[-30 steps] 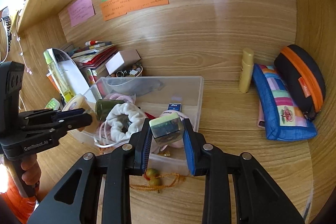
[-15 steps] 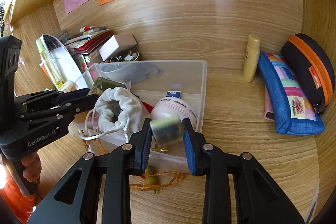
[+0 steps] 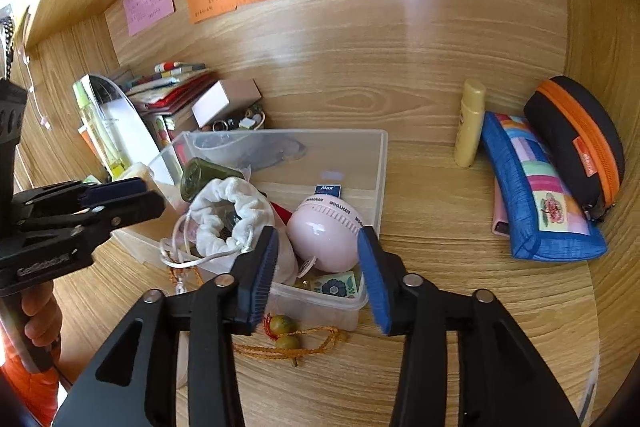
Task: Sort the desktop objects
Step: 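Open both grippers to drop the eraser and block into the box, then grasp the beaded cord ornament with the right gripper while the left grasps the white tub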
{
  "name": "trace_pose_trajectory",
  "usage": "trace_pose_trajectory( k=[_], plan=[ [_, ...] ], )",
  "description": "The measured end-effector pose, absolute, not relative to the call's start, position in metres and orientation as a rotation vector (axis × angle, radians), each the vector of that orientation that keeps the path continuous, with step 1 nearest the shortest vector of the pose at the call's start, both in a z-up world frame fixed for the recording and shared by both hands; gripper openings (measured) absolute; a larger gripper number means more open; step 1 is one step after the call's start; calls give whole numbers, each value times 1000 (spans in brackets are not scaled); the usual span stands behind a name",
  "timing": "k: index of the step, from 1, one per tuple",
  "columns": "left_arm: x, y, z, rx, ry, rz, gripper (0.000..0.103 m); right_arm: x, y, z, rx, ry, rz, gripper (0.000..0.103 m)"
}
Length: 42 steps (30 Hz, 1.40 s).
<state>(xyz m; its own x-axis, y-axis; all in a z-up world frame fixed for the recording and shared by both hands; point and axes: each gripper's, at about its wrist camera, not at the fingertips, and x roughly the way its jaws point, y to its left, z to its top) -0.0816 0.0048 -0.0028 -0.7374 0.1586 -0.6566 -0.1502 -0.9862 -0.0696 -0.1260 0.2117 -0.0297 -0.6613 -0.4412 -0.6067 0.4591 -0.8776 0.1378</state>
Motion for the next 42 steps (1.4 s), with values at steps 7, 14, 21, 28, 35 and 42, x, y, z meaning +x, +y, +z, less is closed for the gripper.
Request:
trace_pose_trajectory(
  k=[7,14,21,28,35,42],
  plan=[
    [-50,0,1,-1015,35,2786,56,-109,219,-25,891,44,-2477,43],
    [-33,-6,-20,-1103,20,2726,59,-95,220,-43,968,96,-2463,45],
    [-16,-5,-45,-1194,5,2645,64,-93,210,-68,1065,206,-2403,50],
    [-8,2,-67,-1276,7,2556,65,-102,194,-85,1119,282,-2367,50],
    [-5,11,-76,-1275,39,2515,70,-109,184,-92,1156,286,-2349,49],
    [-17,22,-85,-1301,56,2471,70,-111,177,-96,1170,281,-2354,50]
  ],
)
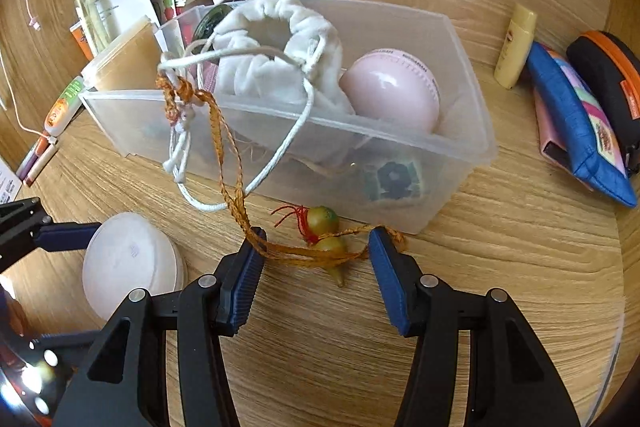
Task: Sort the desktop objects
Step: 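Grasp the beaded cord ornament with the right gripper while the left grasps the white tub, then carry the cord ornament and white tub over the clear box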
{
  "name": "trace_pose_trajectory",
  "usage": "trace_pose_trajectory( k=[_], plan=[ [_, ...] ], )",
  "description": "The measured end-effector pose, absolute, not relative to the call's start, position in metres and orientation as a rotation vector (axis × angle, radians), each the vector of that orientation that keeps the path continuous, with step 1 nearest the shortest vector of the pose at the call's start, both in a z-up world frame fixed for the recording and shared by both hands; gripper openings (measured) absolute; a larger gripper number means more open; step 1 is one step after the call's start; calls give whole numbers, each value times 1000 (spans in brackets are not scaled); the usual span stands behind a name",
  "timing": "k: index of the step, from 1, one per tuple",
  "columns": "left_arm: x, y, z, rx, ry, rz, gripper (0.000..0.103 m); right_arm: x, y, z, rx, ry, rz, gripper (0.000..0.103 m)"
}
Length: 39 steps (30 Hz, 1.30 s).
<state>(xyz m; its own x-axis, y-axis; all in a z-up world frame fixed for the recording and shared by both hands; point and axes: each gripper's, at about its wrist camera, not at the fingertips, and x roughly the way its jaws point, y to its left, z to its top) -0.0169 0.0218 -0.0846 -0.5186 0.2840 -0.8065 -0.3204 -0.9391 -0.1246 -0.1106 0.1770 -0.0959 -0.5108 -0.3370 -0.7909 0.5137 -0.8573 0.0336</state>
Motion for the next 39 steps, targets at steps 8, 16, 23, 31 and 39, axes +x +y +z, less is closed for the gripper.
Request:
trace_pose_trajectory(
  k=[8,16,23,31,39],
  plan=[
    [-28,15,-91,-1310,-4,2468,67,-109,177,-95,1152,303,-2377,34],
    [-24,4,-88,-1291,-40,2528,66,-110,183,-91,1165,224,-2323,20],
    [-16,-7,-77,-1257,-107,2575,66,-92,197,-73,1105,166,-2325,20],
    [-20,-10,-43,-1150,-152,2647,66,-74,218,-44,999,70,-2354,20],
    [-33,-14,-7,-1029,-164,2715,66,-78,226,-20,899,18,-2387,20]
  ],
)
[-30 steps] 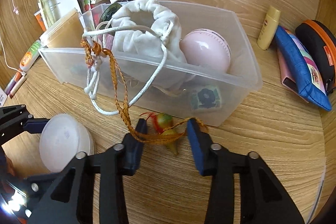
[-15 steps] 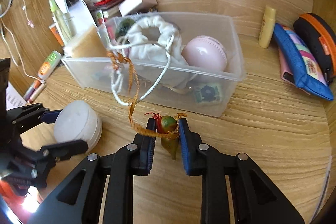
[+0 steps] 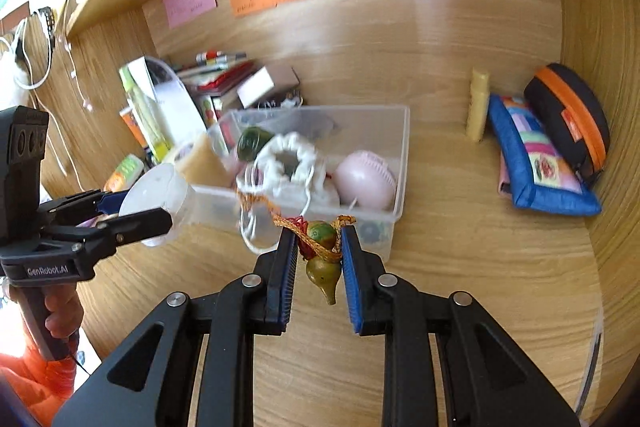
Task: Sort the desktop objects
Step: 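Carry the cord ornament and white tub over the clear box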
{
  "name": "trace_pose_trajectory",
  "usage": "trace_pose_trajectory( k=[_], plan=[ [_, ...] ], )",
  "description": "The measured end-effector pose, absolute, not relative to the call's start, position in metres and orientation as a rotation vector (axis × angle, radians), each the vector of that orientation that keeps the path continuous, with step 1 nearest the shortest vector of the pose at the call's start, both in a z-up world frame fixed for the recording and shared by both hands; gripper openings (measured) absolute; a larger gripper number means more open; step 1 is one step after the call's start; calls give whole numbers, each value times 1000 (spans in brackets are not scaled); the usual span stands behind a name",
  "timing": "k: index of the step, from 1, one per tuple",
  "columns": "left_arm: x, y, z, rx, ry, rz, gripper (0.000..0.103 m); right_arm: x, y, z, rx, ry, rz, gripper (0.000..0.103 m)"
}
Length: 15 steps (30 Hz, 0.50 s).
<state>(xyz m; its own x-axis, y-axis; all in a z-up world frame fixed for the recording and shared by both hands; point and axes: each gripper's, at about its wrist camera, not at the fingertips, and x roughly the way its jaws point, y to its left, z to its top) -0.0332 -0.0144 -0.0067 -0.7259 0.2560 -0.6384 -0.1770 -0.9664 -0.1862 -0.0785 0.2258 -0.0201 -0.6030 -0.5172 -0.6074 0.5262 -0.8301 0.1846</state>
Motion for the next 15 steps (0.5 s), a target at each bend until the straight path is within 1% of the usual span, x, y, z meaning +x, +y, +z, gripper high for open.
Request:
trace_pose_trajectory(
  k=[8,15],
  plan=[
    [-69,-21,26,-982,-162,2743,66,-108,226,-5,869,31,-2405,20],
    [-111,-40,36,-1031,-150,2790,66,-137,213,5,852,104,-2447,20]
  ],
)
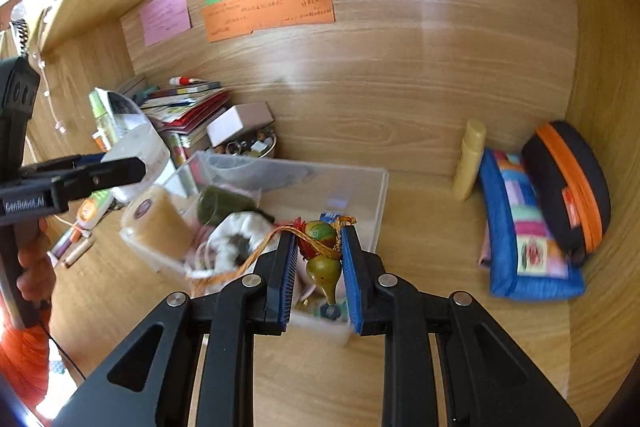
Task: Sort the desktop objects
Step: 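Carry the cord ornament and white tub over the clear box, then open both grippers to drop the ornament and white tub into the box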
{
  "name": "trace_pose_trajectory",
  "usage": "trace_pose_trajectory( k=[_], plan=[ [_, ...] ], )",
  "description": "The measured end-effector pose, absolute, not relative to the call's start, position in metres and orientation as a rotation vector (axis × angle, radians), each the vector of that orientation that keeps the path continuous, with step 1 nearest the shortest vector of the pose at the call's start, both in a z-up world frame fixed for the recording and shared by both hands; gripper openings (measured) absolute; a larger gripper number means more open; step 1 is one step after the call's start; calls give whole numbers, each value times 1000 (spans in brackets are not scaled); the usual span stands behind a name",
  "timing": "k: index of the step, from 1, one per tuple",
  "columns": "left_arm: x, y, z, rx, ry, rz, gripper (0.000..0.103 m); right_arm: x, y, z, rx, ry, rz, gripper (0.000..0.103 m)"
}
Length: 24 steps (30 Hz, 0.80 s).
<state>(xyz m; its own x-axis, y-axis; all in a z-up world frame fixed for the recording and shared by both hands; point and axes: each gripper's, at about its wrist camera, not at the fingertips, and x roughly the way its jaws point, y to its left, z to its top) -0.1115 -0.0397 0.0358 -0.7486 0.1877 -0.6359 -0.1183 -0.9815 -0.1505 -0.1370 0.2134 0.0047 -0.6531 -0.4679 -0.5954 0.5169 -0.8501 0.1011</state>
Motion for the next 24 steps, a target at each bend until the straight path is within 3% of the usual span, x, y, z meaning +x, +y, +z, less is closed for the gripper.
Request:
trace_pose_trajectory(
  k=[24],
  plan=[
    [-177,-63,-12,-1257,-197,2709,66,-215,145,-29,1063,301,-2396,20]
  ],
)
